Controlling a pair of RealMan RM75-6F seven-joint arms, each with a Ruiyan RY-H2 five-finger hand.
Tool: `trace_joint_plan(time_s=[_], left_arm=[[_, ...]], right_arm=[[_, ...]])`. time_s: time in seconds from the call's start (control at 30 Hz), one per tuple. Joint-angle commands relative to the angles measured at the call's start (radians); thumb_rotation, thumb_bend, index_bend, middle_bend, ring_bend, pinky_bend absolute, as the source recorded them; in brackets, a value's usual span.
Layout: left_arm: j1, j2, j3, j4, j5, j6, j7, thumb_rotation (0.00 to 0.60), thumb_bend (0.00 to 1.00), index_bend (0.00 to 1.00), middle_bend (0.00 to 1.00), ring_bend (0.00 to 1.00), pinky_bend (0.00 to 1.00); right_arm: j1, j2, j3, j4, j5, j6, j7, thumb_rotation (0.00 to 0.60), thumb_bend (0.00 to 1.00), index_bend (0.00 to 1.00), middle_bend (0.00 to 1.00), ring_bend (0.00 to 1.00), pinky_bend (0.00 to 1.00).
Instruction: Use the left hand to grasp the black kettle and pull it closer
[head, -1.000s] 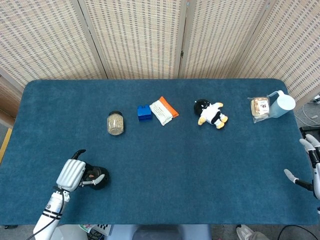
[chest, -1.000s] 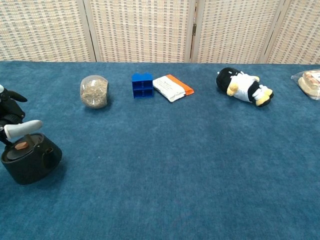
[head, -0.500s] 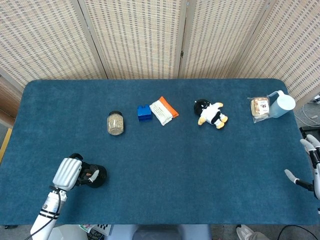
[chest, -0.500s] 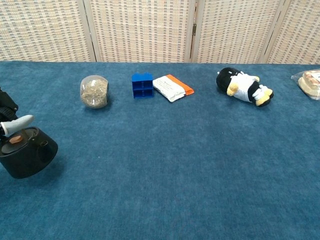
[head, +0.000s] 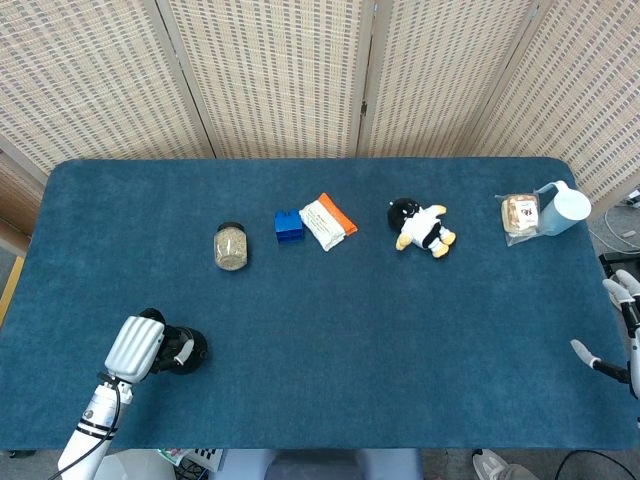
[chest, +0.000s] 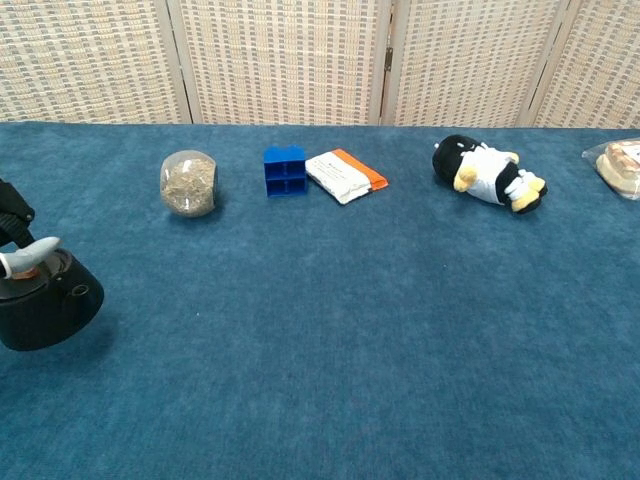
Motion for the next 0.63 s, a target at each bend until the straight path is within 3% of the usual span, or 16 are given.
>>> trace_joint_plan(time_s=[0.03, 0.63], left_arm=[[-0.001, 0.002, 0.001, -0.001, 0.003, 0.000, 0.001, 0.505, 0.37, 0.99, 1.00, 0.86, 0.41], [0.001, 0.004, 0.004, 0.001, 0.009, 0.002, 0.020, 0.525, 0.37, 1.00, 1.00, 0.86, 0.42]], right_arm=[[-0.001, 0.000, 0.000, 0.001, 0.001, 0.000, 0.002, 0.600, 0.13, 0.17, 0.12, 0.00, 0.00], [0.001, -0.005, 0.001, 0.013, 0.002, -0.007, 0.015, 0.600, 0.13, 0.17, 0.12, 0.00, 0.00]])
